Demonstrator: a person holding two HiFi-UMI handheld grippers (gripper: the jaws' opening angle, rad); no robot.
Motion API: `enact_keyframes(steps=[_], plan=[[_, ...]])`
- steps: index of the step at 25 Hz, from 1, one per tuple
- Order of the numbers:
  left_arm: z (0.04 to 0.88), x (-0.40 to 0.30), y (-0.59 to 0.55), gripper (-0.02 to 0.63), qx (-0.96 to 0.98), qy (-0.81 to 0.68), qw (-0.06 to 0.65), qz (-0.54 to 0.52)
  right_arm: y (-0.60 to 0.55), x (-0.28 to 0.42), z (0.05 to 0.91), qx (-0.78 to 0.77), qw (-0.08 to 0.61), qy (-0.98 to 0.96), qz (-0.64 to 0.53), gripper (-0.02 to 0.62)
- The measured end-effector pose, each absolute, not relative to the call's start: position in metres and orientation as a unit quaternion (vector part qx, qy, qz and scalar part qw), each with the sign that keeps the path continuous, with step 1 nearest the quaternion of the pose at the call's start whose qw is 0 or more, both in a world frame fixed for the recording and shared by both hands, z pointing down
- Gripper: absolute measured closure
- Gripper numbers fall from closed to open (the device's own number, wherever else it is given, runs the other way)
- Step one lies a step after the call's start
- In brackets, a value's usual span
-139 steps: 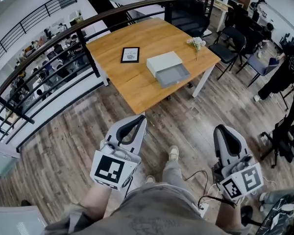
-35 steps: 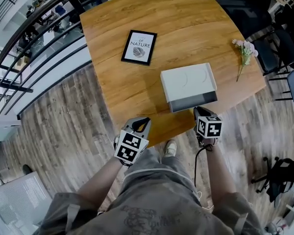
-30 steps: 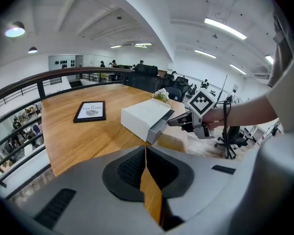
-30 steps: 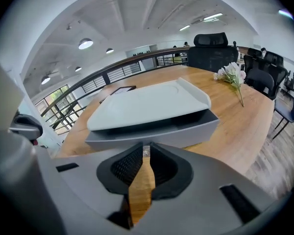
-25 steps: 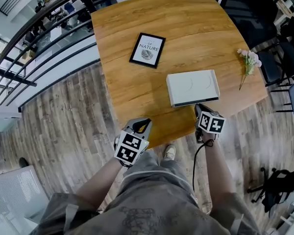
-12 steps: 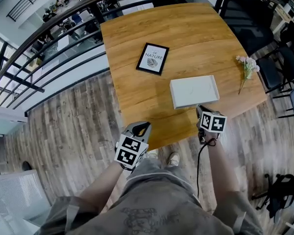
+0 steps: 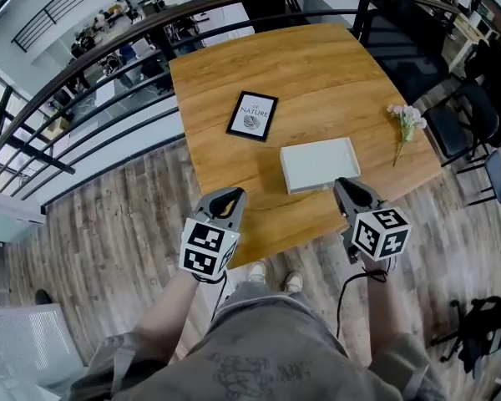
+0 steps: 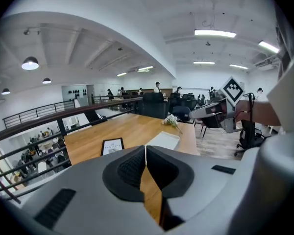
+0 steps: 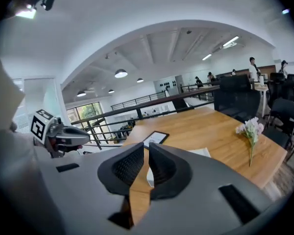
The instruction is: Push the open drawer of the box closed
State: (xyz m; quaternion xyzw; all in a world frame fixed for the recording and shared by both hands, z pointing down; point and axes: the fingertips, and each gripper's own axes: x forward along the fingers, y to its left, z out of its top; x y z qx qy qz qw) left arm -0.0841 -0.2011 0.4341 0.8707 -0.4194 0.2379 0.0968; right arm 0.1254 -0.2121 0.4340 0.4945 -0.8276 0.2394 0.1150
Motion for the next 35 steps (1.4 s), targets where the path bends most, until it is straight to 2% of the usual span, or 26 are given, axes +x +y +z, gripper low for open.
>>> enact_keyframes(steps=[11, 18, 27, 35], plan=[[0.297, -0.053, -0.210, 0.583, 0.895, -0.426, -0.049, 0.128, -0.167, 0.131, 0.275, 0.478, -0.003, -0.872, 0.106, 0.548], [0.245, -0.034, -0.187, 0.583, 0.904, -0.412, -0.096, 0.065, -0.133, 0.140, 0.216, 0.506, -0.009, -0.862, 0.015, 0.552], [0.244, -0.030, -0.160, 0.583, 0.911, -0.396, -0.097, 0.065, -0.110, 0.135, 0.229, 0.502, 0.004, -0.864, 0.026, 0.558], [0.278, -0.037, -0.148, 0.583, 0.914, -0.393, -0.062, 0.080, -0.106, 0.124, 0.267, 0.500, 0.028, -0.863, 0.070, 0.558]])
